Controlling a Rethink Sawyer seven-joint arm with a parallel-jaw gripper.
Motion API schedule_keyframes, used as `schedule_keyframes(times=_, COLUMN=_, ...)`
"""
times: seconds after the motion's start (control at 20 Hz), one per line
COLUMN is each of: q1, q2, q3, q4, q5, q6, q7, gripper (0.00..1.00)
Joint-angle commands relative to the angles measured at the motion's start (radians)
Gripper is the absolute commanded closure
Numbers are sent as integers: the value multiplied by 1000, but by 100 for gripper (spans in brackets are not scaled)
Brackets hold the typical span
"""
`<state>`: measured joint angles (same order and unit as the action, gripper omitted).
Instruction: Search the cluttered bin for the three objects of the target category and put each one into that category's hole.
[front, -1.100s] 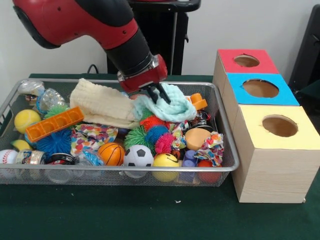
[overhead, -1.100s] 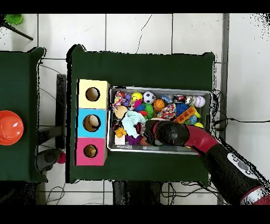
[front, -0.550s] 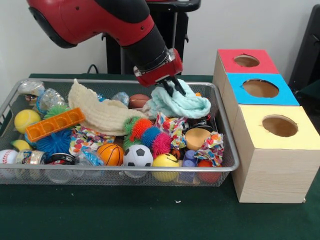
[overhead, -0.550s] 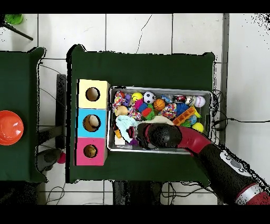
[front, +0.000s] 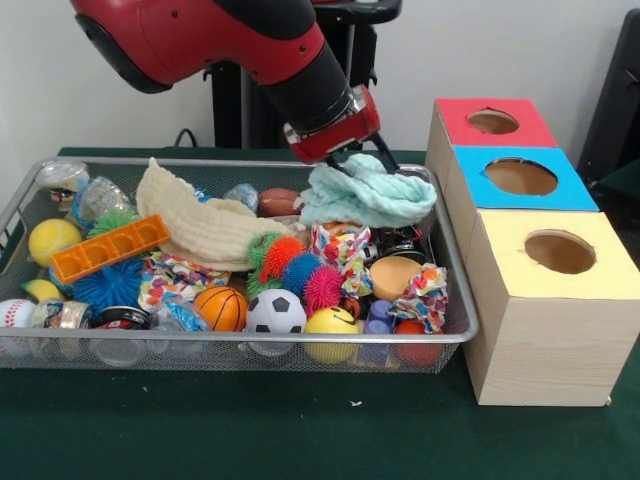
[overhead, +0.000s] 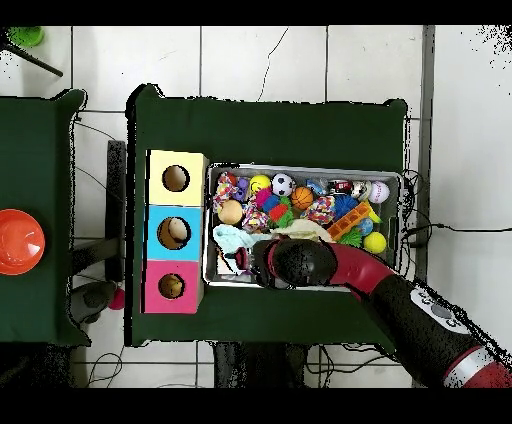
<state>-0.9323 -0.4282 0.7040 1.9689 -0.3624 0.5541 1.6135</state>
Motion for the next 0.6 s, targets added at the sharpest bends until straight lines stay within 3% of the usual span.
schedule_keyframes(times=0.05, q1=23, q2=-20, q3=22, q4=-4, q5=-18, q6=15, q7=-4, gripper=0)
schedule_keyframes(times=0.35, q1=72, q2=-160, q3=-9, q4=-39, q5=-83, q6=9, q7=-20, gripper=0)
schedule_keyframes(times=0.6, q1=78, q2=-220, q3=-2, q4=-57, q5=-119, q6=35, q7=-71, gripper=0)
